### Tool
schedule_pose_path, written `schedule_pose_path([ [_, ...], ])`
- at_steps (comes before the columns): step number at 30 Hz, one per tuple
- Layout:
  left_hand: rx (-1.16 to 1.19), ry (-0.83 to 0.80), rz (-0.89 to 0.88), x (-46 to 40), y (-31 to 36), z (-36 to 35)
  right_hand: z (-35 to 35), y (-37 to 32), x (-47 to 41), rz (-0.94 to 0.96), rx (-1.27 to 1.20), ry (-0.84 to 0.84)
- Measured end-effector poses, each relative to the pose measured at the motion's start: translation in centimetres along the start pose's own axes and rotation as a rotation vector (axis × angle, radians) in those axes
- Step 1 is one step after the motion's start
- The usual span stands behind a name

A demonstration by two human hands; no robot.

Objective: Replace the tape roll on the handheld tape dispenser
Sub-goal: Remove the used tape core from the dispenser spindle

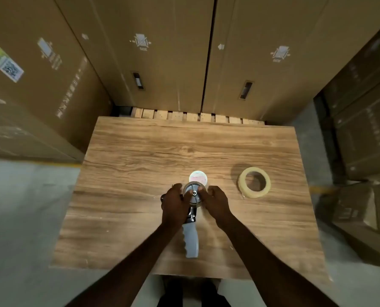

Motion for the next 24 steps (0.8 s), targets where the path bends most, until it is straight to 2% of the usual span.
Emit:
schedule_pose_path([
  [4,-0.056,-0.129,0.216,-2.5,-1.2,-2.5,-0.2,-1.0,-0.2,-0.061,0.124,0.001],
  [9,-0.050,-0.193,0.383,-3.8,-3.6,-4.8,-0.2,-0.6,-1.5,-0.136,0.108,-0.012],
  [13,-0.057,-0.197,0.395,-4.1,-4.2,-5.2,-0.2,0.3,-1.9,-0.236,-0.103,-0.156],
  [17,-0.061,-0.245,0.383,-4.1,-4.2,-5.2,0.2,0.8,-1.5,-0.278,-0.190,-0.297],
  [24,-0.105,-0.328,0.275,-4.1,-3.5,-5.5,0.2,1.4,-1.0,-0.280,-0.237,-0.339],
])
Point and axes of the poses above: each hand's wrist, its own x-axis away from the middle knuckle, its own z-axis out of the back of the hand, y = z × x, the point moved 4 cm from there along -x, towards the middle knuckle, and after that the axes turned 12 degrees about -z, right-handed, at the moved point
